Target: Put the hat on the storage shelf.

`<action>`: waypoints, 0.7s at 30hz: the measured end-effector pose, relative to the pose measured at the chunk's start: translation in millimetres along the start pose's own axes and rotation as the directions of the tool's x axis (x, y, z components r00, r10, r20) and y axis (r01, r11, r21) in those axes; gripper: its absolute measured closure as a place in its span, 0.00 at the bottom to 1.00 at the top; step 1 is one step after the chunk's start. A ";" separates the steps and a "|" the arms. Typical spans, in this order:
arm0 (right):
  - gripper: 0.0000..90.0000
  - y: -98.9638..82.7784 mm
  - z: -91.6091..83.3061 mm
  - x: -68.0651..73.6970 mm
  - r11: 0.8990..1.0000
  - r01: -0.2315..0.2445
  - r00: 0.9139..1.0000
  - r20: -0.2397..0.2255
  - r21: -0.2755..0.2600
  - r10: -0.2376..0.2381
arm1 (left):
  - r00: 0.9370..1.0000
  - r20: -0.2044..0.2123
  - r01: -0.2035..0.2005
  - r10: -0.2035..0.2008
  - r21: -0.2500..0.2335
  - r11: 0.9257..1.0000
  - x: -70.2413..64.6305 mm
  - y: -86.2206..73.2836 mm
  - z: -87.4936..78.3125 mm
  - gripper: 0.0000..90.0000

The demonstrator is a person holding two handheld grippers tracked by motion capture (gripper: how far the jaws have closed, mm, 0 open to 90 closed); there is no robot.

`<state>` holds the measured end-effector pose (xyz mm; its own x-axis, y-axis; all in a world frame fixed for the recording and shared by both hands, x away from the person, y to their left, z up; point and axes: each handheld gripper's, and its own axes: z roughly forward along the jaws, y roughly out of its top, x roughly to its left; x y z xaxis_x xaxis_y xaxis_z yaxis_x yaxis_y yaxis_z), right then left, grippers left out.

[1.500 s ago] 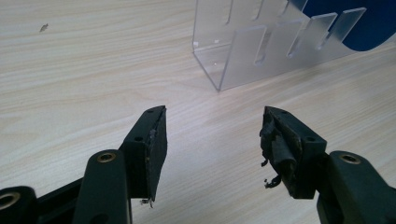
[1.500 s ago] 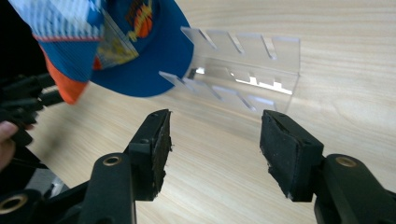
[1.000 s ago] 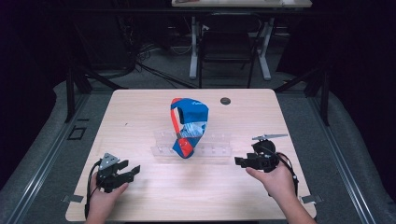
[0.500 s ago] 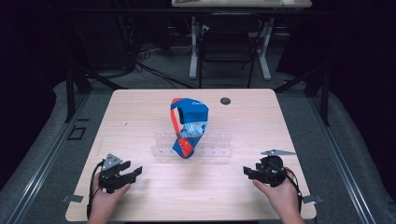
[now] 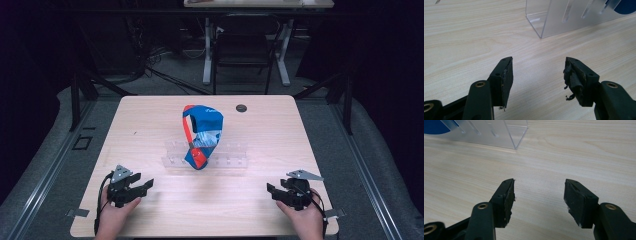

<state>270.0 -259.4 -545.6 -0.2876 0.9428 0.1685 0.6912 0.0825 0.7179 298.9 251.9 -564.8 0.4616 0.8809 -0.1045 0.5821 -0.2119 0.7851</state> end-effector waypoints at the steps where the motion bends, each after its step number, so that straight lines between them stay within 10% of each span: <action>1: 0.45 -1.8 0.5 -0.8 1.000 -0.003 1.000 -0.005 -0.006 0.003 | 1.000 0.000 0.003 -0.003 -0.001 1.000 -0.4 -0.1 0.1 0.46; 21: 0.45 -13.9 5.0 -16.1 0.995 -0.066 0.997 0.023 -0.071 0.067 | 1.000 0.002 -0.018 0.018 0.006 1.000 -5.4 -0.3 3.8 0.45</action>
<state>268.4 -274.0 -561.7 -0.2251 0.9534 0.2011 0.6598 -0.0027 0.7514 298.8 245.6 -566.8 0.4733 0.8761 -0.0916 0.5775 -0.2301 0.7833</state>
